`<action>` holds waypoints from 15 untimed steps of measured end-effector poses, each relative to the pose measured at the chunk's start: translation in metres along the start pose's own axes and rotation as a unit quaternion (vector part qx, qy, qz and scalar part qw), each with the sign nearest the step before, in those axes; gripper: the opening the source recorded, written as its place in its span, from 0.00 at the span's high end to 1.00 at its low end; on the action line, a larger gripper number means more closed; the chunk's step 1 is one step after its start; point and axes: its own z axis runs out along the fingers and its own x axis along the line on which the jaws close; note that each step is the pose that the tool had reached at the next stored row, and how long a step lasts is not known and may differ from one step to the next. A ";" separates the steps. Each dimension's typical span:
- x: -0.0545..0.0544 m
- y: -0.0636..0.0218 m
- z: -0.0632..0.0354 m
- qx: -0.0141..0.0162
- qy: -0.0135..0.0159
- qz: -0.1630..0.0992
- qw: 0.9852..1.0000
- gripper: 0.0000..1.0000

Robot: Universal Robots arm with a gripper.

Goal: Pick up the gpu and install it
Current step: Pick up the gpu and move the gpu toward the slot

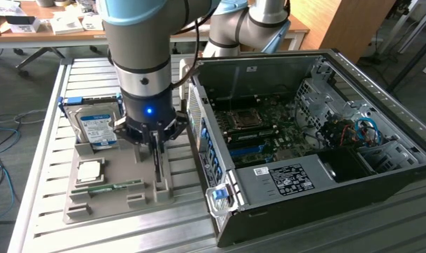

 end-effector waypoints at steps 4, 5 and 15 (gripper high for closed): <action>0.000 0.0009 -0.0156 0.000 0.000 0.000 1.000 0.74; 0.000 0.0012 -0.0198 0.000 0.000 0.000 1.000 0.74; -0.001 0.0033 -0.0572 -0.001 0.000 0.000 1.000 0.74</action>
